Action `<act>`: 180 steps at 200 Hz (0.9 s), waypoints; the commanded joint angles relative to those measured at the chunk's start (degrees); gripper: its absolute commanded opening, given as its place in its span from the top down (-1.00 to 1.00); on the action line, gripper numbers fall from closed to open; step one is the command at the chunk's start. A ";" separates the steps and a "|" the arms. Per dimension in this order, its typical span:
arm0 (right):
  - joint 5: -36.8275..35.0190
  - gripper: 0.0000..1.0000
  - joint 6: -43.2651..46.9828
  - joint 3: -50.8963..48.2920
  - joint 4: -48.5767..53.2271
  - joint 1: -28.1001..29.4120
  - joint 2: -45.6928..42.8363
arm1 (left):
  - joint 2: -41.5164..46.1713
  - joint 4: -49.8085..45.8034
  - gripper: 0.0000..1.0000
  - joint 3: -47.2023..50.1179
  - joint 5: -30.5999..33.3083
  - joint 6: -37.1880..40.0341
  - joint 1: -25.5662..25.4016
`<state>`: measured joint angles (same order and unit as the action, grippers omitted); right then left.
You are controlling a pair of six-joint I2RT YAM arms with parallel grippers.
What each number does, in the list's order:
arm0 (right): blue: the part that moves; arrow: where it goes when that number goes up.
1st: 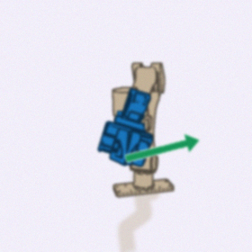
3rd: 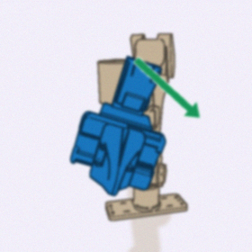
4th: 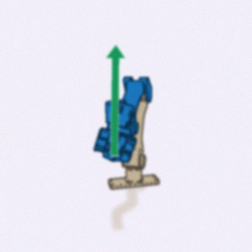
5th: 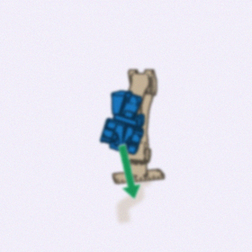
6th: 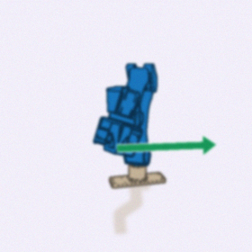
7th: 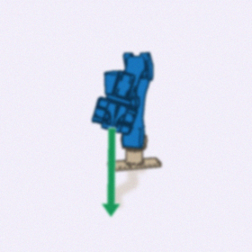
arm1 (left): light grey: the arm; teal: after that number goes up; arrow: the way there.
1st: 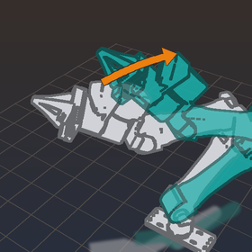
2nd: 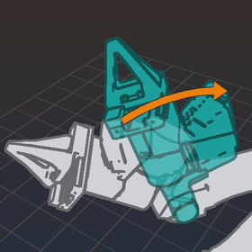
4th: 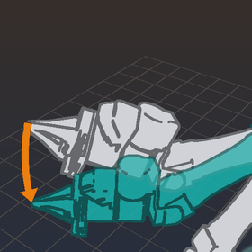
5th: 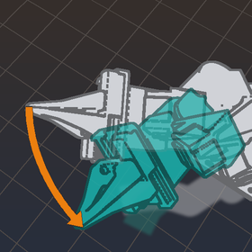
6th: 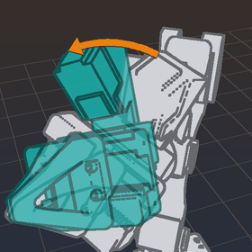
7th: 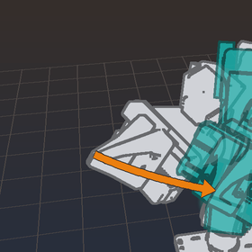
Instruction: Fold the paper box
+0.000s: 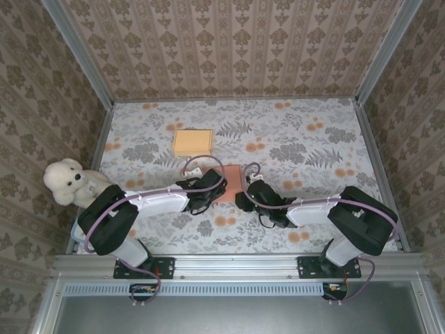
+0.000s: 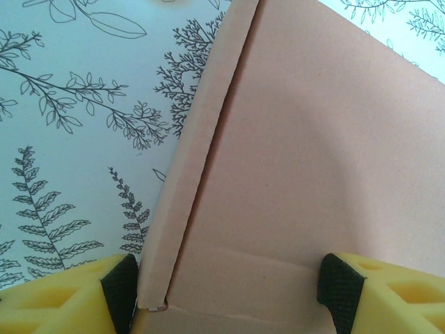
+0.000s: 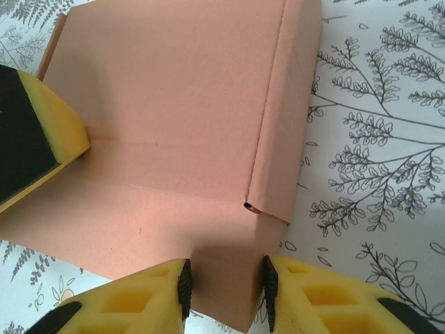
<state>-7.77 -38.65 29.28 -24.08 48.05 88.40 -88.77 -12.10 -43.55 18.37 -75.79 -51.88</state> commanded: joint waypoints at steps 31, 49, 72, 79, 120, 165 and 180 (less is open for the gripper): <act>-4.00 0.31 3.16 -1.83 -4.24 0.56 4.36 | -4.61 -11.60 -0.45 4.01 -1.72 1.75 1.03; -5.16 0.28 3.63 -2.28 -6.82 0.55 6.67 | -4.67 -11.50 -0.45 4.11 -1.76 1.78 1.03; -6.21 0.27 3.92 -2.66 -10.59 0.66 9.47 | -4.70 -11.46 -0.46 4.09 -1.78 1.92 1.08; -6.72 0.25 3.94 -2.52 -11.08 0.68 10.19 | -4.76 -11.46 -0.46 4.00 -1.84 1.96 1.05; -11.32 0.14 4.26 -0.91 -12.22 1.60 14.40 | -4.74 -11.36 -0.45 3.79 -2.24 2.22 1.09; -11.37 0.07 3.89 -0.89 -11.55 1.90 13.96 | -4.79 -11.36 -0.46 3.65 -2.52 2.32 1.14; -11.36 0.06 3.61 -0.31 -7.52 1.87 11.34 | -4.52 -11.37 -0.46 3.78 -2.51 2.31 1.16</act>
<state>-19.70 -34.41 28.58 -40.99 50.43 99.94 -89.03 -11.31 -43.55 18.96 -75.79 -51.24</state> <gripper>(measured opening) 0.465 0.728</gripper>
